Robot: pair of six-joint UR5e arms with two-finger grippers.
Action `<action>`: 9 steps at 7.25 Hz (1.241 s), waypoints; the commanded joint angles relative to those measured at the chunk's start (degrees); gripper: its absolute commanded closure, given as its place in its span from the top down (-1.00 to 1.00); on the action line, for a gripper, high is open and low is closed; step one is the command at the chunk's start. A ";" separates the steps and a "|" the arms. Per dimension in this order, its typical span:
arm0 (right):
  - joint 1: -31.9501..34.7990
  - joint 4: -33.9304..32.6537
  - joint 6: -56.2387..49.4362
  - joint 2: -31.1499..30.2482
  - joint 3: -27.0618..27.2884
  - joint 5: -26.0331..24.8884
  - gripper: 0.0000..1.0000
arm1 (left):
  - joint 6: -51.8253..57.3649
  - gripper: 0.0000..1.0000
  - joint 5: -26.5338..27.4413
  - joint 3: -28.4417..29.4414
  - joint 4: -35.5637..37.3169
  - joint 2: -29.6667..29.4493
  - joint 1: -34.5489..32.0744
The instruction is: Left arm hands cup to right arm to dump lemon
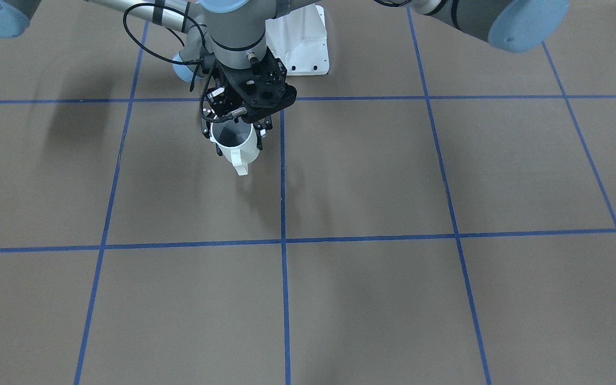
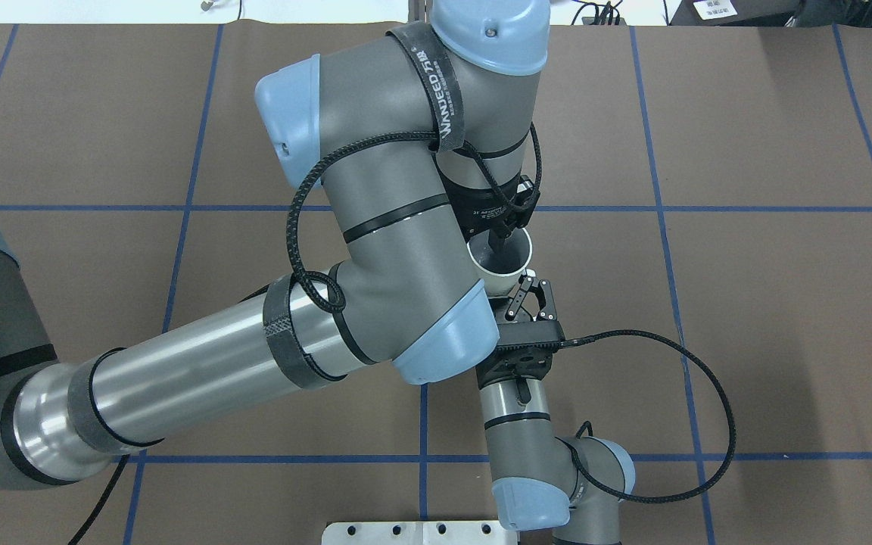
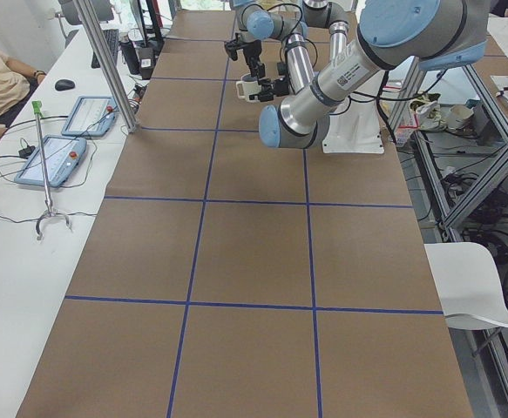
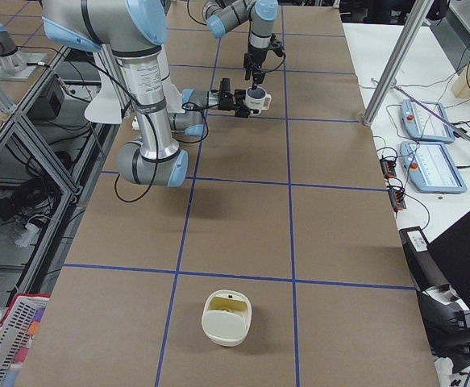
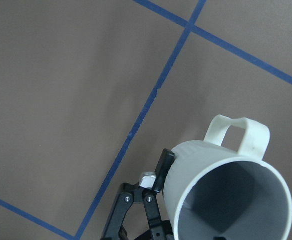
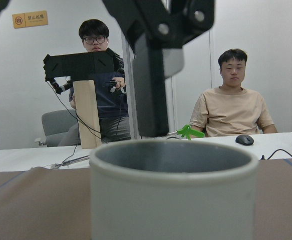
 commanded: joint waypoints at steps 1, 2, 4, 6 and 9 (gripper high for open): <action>-0.22 0.11 0.00 0.11 0.19 -0.21 -0.89 | -0.02 0.37 0.04 1.22 -1.04 0.02 0.14; -0.22 0.19 0.00 0.02 0.28 -0.21 -0.89 | -0.11 0.30 0.04 1.40 -2.09 0.11 0.14; -0.22 0.20 -0.09 0.02 0.19 -0.21 -0.89 | -0.20 -0.09 0.04 1.76 -2.10 0.11 0.32; -0.22 0.11 -0.09 0.11 0.19 -0.21 -0.89 | -0.46 -0.38 -0.04 1.76 -2.10 0.11 0.50; -0.22 0.20 -0.17 -0.06 0.11 -0.04 0.31 | -0.29 -1.00 -0.13 1.58 -2.10 0.20 0.50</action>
